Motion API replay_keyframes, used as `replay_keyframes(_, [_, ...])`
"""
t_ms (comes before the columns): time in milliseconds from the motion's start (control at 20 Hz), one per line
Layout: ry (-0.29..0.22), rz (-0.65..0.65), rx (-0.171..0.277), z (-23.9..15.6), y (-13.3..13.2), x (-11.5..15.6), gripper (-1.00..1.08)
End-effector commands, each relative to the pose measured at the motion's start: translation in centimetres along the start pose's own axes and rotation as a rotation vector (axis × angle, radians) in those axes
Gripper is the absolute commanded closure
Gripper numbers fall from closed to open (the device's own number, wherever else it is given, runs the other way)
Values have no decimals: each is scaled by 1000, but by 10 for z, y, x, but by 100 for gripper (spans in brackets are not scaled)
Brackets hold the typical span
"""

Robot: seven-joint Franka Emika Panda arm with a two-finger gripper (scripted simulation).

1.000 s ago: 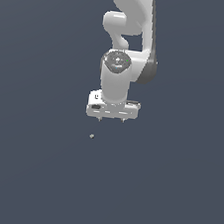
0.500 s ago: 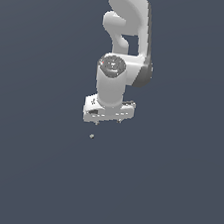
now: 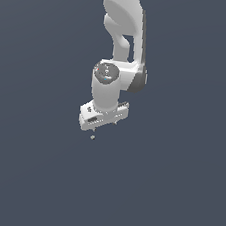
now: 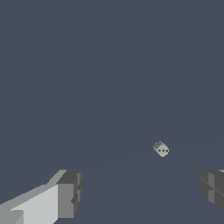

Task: Pick up the object and move it to a goal position.

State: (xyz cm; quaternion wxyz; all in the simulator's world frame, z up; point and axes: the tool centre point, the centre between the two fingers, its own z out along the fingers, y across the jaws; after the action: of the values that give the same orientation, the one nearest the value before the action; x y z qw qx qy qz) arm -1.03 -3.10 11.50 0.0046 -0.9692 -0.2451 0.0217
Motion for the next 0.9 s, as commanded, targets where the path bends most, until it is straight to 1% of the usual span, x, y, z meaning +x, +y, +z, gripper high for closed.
replay_keyframes(0, [2, -65, -3, 5, 5, -1, -92])
replay_keyframes(850, [18, -496, -21, 37, 37, -7, -92])
